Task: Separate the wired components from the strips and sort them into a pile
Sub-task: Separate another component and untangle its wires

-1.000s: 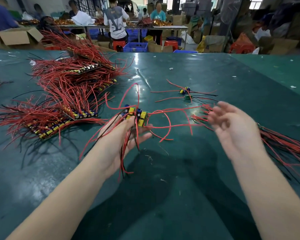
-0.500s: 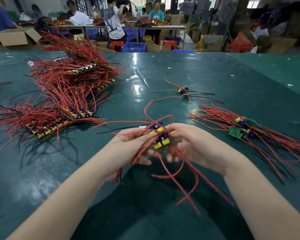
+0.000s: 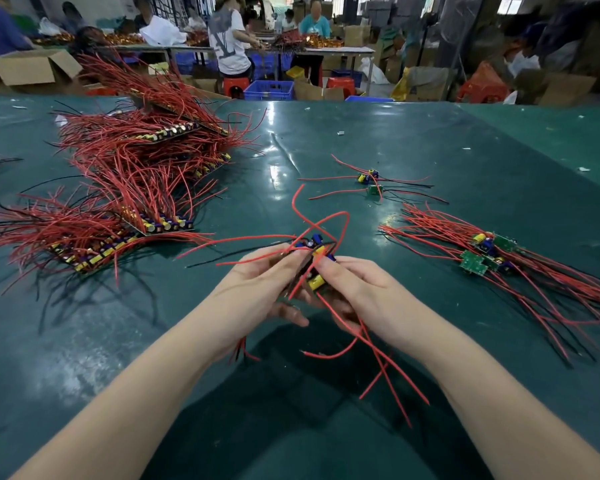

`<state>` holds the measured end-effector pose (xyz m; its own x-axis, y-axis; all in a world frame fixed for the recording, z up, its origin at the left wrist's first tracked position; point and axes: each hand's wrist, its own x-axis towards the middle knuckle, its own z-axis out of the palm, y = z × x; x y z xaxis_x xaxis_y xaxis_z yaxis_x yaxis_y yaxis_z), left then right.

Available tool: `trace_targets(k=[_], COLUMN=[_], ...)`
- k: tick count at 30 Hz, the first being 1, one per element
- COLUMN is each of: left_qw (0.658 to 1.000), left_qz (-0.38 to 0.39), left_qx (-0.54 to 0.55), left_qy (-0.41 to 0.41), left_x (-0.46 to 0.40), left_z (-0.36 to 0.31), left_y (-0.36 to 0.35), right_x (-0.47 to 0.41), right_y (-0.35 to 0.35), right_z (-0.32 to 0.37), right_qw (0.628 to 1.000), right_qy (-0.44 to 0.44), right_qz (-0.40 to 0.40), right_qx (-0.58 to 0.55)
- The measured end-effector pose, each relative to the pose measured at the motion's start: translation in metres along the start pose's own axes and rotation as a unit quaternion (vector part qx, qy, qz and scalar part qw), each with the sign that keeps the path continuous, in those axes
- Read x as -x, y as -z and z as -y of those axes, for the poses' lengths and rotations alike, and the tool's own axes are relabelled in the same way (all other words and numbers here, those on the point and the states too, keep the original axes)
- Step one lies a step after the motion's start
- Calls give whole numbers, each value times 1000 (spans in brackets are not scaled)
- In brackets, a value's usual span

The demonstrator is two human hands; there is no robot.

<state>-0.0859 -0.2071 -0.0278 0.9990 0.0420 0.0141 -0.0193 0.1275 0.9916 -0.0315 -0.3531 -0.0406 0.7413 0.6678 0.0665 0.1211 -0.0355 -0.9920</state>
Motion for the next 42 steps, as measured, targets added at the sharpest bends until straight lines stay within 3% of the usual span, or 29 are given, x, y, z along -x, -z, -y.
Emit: trace_targets(k=[6, 9, 13, 24, 31, 36, 40, 42], left_qw=[1000, 1000, 1000, 997, 999, 999, 998, 997], left_qz=[7, 17, 29, 51, 36, 21, 48, 68], left_qx=[-19, -24, 7, 25, -11, -17, -24, -37], left_qy=[-16, -11, 2, -43, -35, -47, -26, -21], left_x=[-2, -3, -3, -2, 0, -2, -3, -2], left_z=[5, 5, 8, 8, 5, 8, 7, 7], left_y=[0, 1, 1, -4, 0, -2, -1, 0], right_x=[-3, -5, -7, 1, 3, 2, -1, -3], right_y=[0, 2, 3, 0, -3, -1, 0, 2], right_z=[-10, -16, -17, 2, 6, 5, -4, -10], right_qw=[981, 974, 975, 995, 997, 994, 994, 988], right_qy=[68, 89, 118, 76, 77, 76, 78, 83], right_qz=[-105, -140, -123, -61, -18, -55, -49, -62], right_qx=[149, 154, 141, 3, 24, 54, 56, 113])
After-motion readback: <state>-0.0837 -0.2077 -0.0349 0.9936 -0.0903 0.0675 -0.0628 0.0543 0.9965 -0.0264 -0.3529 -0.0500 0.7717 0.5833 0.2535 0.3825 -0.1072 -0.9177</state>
